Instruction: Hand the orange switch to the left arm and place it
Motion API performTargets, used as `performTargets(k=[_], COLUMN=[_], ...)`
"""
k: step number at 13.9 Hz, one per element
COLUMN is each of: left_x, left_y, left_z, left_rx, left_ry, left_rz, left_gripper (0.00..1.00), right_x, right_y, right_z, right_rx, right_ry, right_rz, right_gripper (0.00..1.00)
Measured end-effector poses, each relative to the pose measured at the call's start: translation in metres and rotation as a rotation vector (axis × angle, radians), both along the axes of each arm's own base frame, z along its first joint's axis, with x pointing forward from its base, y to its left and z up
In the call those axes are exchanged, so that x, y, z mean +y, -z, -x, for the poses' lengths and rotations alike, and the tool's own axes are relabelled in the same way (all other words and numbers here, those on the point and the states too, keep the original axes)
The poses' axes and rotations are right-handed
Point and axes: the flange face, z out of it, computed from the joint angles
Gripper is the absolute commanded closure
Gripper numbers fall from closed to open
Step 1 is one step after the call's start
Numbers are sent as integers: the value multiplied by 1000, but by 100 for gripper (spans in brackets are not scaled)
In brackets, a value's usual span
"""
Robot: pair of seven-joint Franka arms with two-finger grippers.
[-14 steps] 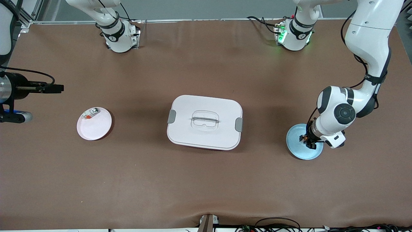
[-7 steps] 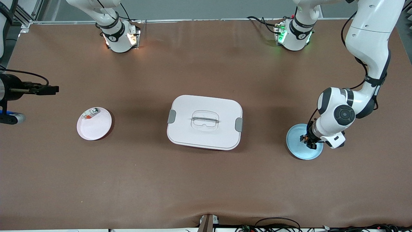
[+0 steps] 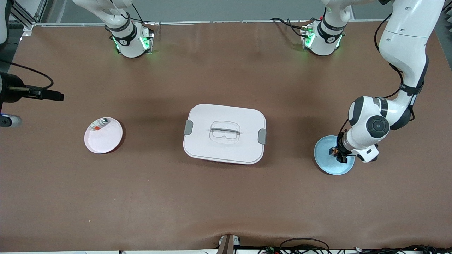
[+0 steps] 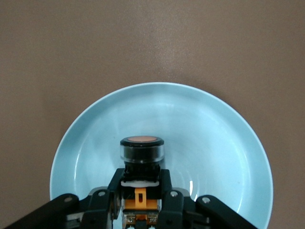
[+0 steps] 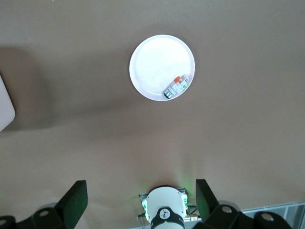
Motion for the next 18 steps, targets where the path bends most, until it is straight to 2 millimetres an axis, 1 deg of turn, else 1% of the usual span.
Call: performTargets(k=[1, 2, 3, 4, 6, 9, 12, 13, 15, 18], left_x=[0, 0, 0, 0, 0, 0, -1, -2, -2, 0], left_y=[0, -1, -2, -3, -7, -23, -41, -45, -52, -67], left_z=[0, -1, -2, -3, -6, -11, -12, -11, -10, -7], left_rx=[-2, -4, -8, -12, -23, -51, -61, -51, -26, 16], left_ry=[0, 0, 0, 0, -1, 2, 51, 111, 302, 648], left_rz=[0, 1, 1, 2, 2, 0, -10, -17, -31, -53], left_gripper=[47, 30, 24, 0, 0, 0, 0, 0, 0, 0], right_x=[0, 1, 1, 2, 4, 5, 6, 7, 7, 8], right_y=[-2, -5, -7, -9, -11, -7, 0, -1, -7, -14], right_z=[5, 10, 14, 18, 24, 32, 51, 58, 68, 73], right_rx=[-21, -43, -61, -74, -85, -106, -142, -151, -167, -189], right_ry=[0, 0, -1, -2, -2, -1, 0, 0, -1, -1], right_rz=[1, 2, 2, 2, -4, -10, -10, -9, -8, -8], right_gripper=[0, 0, 0, 0, 0, 0, 0, 0, 0, 0])
